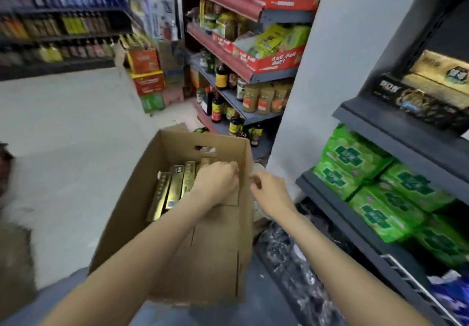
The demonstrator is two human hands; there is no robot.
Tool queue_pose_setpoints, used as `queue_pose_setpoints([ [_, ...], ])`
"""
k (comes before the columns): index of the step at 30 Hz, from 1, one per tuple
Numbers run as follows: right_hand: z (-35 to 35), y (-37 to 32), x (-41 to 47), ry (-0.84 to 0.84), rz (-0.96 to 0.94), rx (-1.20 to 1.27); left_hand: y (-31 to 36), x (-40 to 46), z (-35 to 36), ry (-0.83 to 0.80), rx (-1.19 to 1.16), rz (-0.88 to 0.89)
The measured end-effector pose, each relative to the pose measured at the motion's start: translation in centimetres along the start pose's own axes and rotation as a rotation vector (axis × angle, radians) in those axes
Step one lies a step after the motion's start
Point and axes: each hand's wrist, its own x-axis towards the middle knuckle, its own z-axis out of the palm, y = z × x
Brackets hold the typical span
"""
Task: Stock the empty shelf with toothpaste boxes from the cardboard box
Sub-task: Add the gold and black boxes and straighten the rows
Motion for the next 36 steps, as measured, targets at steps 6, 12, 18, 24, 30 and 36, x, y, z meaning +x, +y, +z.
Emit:
queue_pose_setpoints([
  [6, 9.9, -4.0, 5.1, -0.126, 0.187, 0.097, -11.0, 1.7, 4.0, -0.188, -0.067, -0.093],
  [12, 17.3, -5.1, 11.6, -0.143, 0.492, 0.134, -20.5, 6.6, 8.6, -0.473, 0.002, -0.07],
  [18, 21.4, -4.2, 17.3, -0.147, 0.781, 0.32, -24.6, 10.6, 12.4, -0.578, 0.0, 0.062],
  [24, 22.8, -2.1, 18.4, -0.157, 0.938, 0.472, -24.0, 11.1, 15.5, -0.725, 0.04, 0.086],
  [30, 23.3, -2.3, 17.0, -0.107, 0.935, 0.23, -23.2, 11.5, 15.4, -0.714, 0.146, 0.09],
  [36, 25.2, -2.4, 16.5, -0.084, 0.793, -0.185, -23.3, 11.6, 15.8, -0.7, 0.132, 0.082],
])
